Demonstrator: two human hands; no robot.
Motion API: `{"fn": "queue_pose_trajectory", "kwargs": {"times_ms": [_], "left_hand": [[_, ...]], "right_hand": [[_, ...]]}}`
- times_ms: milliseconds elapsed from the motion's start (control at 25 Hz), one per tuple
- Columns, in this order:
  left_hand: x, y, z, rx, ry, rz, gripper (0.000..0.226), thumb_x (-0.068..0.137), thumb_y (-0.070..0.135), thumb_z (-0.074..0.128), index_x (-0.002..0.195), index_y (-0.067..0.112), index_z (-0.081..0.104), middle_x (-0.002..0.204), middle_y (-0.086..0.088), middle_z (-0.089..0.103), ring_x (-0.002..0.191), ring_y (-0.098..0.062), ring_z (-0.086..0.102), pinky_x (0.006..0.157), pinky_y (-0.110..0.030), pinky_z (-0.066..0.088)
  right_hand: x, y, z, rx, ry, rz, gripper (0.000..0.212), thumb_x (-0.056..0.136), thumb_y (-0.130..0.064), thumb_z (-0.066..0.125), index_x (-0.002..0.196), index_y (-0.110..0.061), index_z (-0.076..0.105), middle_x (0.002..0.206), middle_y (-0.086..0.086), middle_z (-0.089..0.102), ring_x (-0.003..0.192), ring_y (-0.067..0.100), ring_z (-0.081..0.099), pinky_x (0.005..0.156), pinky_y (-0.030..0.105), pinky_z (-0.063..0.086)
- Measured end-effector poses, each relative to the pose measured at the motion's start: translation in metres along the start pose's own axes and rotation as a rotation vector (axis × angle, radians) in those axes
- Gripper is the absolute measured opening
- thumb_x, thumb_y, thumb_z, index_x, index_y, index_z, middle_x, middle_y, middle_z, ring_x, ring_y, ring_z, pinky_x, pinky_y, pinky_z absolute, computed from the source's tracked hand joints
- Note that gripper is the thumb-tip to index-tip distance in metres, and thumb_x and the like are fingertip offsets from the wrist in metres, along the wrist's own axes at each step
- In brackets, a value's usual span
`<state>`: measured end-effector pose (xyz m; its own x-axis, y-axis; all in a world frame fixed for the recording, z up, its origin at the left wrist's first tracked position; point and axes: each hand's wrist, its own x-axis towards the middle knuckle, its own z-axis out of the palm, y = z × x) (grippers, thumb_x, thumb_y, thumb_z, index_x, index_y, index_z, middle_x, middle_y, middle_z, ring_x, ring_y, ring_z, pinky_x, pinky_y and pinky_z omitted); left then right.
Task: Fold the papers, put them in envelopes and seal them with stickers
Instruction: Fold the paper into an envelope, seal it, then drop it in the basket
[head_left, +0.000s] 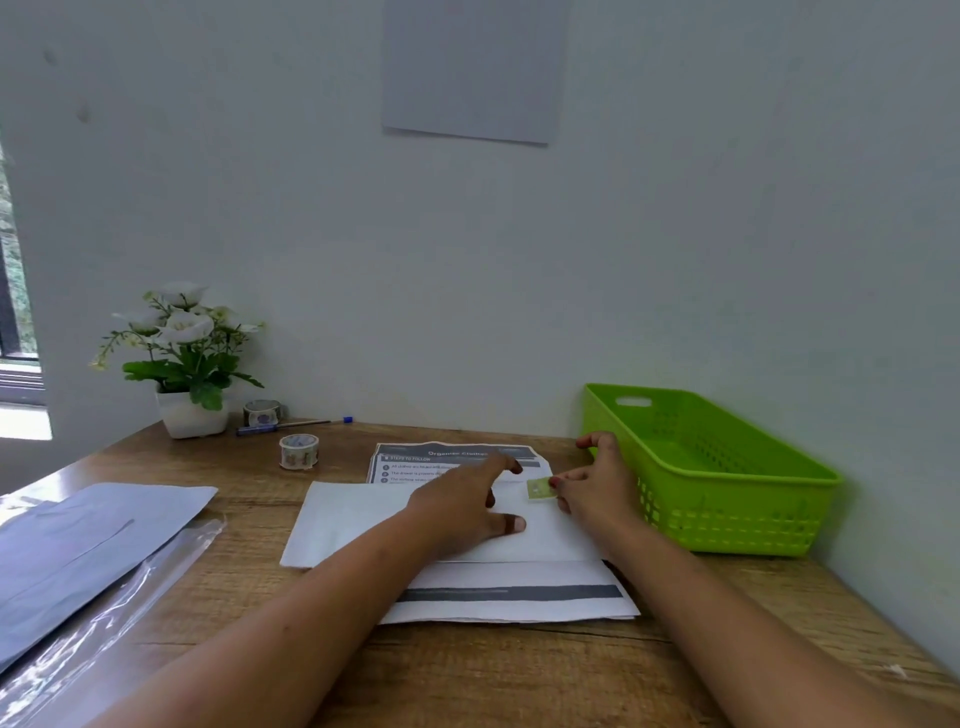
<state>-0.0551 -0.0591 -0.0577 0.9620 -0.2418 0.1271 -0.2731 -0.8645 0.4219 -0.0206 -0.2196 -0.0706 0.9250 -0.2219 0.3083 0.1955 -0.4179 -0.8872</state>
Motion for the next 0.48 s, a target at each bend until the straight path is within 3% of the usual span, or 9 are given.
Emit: {"fn": "queue_pose_trajectory", "kwargs": {"times_ms": [160,480], "left_hand": [[0.0063,-0.0055,-0.0020,0.114,-0.111,0.077,0.055,0.090,0.053,0.047,0.139,0.047,0.023,0.130,-0.002,0.047,0.111,-0.019,0.051,0.091,-0.036,0.044],[0.0061,-0.0088,0.0005,0.198,-0.067,0.069,0.056,0.089,0.059,0.040,0.141,0.048,0.023,0.137,0.003,0.042,0.123,-0.021,0.046,0.098,-0.040,0.040]], "right_hand": [[0.0036,0.0071,0.0023,-0.023,-0.020,0.044,0.046,0.077,0.003,0.066,0.104,-0.022,0.039,0.069,0.006,0.062,0.070,0.025,0.064,0.066,0.036,0.052],[0.0095,0.0070,0.0030,-0.106,-0.034,0.026,0.049,0.072,0.003,0.064,0.105,-0.023,0.040,0.076,0.012,0.065,0.072,0.029,0.065,0.066,0.040,0.054]]}}
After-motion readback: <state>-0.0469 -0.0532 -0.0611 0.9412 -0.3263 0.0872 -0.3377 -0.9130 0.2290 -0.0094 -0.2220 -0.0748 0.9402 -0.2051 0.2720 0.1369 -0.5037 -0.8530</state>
